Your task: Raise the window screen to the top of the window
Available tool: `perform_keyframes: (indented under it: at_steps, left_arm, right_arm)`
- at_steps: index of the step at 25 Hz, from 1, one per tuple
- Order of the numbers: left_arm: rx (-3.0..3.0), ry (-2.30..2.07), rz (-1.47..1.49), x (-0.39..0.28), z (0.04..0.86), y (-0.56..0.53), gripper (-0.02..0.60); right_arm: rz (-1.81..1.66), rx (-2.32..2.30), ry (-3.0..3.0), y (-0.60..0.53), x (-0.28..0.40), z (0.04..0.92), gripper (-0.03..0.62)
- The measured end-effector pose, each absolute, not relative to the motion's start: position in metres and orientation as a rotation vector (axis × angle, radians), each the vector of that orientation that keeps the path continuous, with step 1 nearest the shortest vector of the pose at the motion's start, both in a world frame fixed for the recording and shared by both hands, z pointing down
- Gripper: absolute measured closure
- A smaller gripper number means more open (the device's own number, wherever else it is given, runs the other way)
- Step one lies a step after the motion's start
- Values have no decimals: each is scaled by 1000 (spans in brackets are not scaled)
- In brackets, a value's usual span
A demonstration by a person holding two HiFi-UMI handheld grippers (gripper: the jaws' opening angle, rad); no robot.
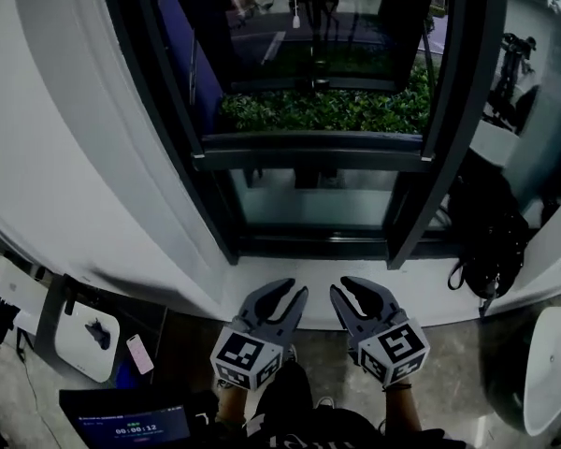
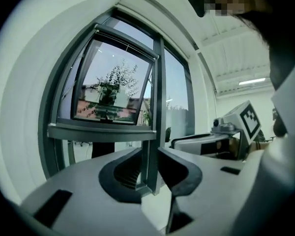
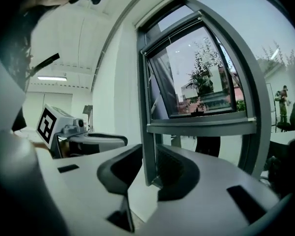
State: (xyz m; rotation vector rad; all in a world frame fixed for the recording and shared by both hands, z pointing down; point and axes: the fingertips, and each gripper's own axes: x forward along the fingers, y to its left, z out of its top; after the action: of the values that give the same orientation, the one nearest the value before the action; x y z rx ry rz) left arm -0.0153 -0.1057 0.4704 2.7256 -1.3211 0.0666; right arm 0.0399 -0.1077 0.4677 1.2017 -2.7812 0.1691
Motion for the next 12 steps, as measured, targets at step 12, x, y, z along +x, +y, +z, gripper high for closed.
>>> perform_keyframes:
  at_steps: [12]
  left_arm:
    - [2629,-1359,141,-7,506,20,486]
  right_arm:
    - [291,1190,-2837,7,46,496,510]
